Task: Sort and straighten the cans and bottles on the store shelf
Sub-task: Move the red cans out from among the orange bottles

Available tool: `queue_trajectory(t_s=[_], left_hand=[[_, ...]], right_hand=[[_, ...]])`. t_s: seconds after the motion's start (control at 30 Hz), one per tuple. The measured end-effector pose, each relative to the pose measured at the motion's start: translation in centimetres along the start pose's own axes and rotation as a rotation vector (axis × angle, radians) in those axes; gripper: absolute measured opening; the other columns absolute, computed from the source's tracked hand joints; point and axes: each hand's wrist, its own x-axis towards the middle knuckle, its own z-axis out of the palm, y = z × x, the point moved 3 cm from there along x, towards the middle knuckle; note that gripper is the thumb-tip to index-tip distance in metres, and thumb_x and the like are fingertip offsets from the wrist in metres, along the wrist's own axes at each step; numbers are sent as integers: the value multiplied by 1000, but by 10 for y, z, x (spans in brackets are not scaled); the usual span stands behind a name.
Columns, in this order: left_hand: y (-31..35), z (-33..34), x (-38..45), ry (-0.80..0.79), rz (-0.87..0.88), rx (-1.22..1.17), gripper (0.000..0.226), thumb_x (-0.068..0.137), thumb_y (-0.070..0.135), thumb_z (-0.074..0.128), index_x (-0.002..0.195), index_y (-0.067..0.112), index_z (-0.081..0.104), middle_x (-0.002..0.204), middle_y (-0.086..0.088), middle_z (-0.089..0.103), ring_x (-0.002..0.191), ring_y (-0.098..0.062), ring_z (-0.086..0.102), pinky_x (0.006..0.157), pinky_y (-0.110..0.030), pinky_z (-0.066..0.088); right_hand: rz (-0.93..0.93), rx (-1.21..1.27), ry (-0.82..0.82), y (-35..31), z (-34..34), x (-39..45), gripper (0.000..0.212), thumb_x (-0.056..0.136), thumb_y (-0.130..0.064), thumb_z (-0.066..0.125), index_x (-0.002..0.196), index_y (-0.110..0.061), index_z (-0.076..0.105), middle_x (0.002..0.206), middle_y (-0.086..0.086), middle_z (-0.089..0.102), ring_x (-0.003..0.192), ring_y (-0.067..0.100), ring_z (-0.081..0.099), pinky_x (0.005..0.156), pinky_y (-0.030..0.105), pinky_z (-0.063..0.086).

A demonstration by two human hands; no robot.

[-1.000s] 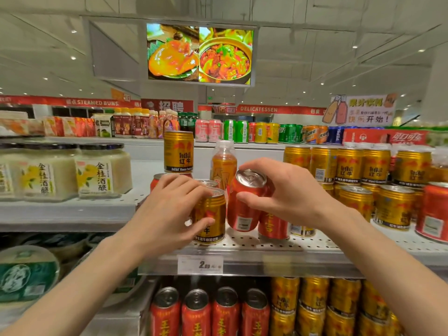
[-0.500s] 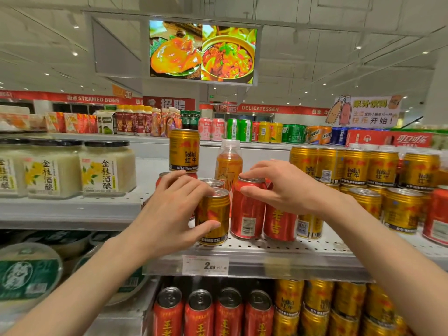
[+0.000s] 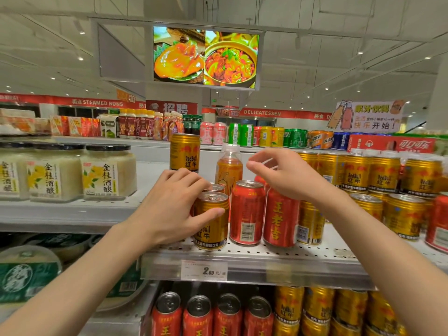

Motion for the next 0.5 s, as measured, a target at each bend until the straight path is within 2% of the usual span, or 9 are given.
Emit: queue_trajectory(t_s=[0.1, 0.2, 0.27, 0.37, 0.43, 0.5], left_hand=[[0, 1, 3, -27, -11, 14, 68, 86, 83, 25, 115, 33, 63, 114, 17, 63, 113, -8, 49, 105, -36, 32], [0, 2, 3, -22, -15, 18, 68, 86, 83, 25, 112, 34, 64, 110, 18, 63, 112, -9, 50, 105, -37, 33], [1, 1, 2, -13, -21, 12, 67, 86, 82, 25, 111, 33, 64, 108, 18, 63, 110, -9, 51, 104, -37, 33], [1, 2, 1, -26, -35, 11, 69, 86, 82, 24, 113, 34, 64, 109, 18, 63, 110, -8, 49, 105, -36, 32], [1, 2, 1, -31, -41, 5, 69, 86, 83, 23, 114, 34, 63, 109, 18, 62, 111, -8, 49, 106, -36, 32], [1, 2, 1, -42, -46, 8, 70, 85, 83, 22, 115, 34, 63, 110, 18, 62, 112, -7, 48, 107, -36, 31]], right_hand=[[61, -22, -15, 0, 7, 27, 53, 95, -55, 58, 135, -20, 58, 123, -5, 65, 108, 14, 64, 89, 37, 57], [150, -69, -101, -3, 20, 51, 77, 90, -63, 60, 147, -13, 45, 138, 7, 60, 117, 23, 62, 94, 41, 56], [196, -79, -174, -6, 27, 64, 84, 88, -63, 63, 147, -8, 43, 138, 13, 61, 116, 28, 65, 94, 44, 57], [224, -58, -254, -6, 36, 75, 77, 86, -59, 69, 137, -3, 52, 125, 16, 67, 104, 31, 70, 89, 45, 60], [204, -67, -266, -6, 39, 76, 59, 85, -55, 74, 120, -9, 62, 116, 10, 70, 100, 26, 68, 86, 39, 57], [198, -24, -257, -6, 40, 76, 41, 84, -48, 77, 102, -15, 62, 103, 4, 68, 90, 19, 64, 74, 30, 52]])
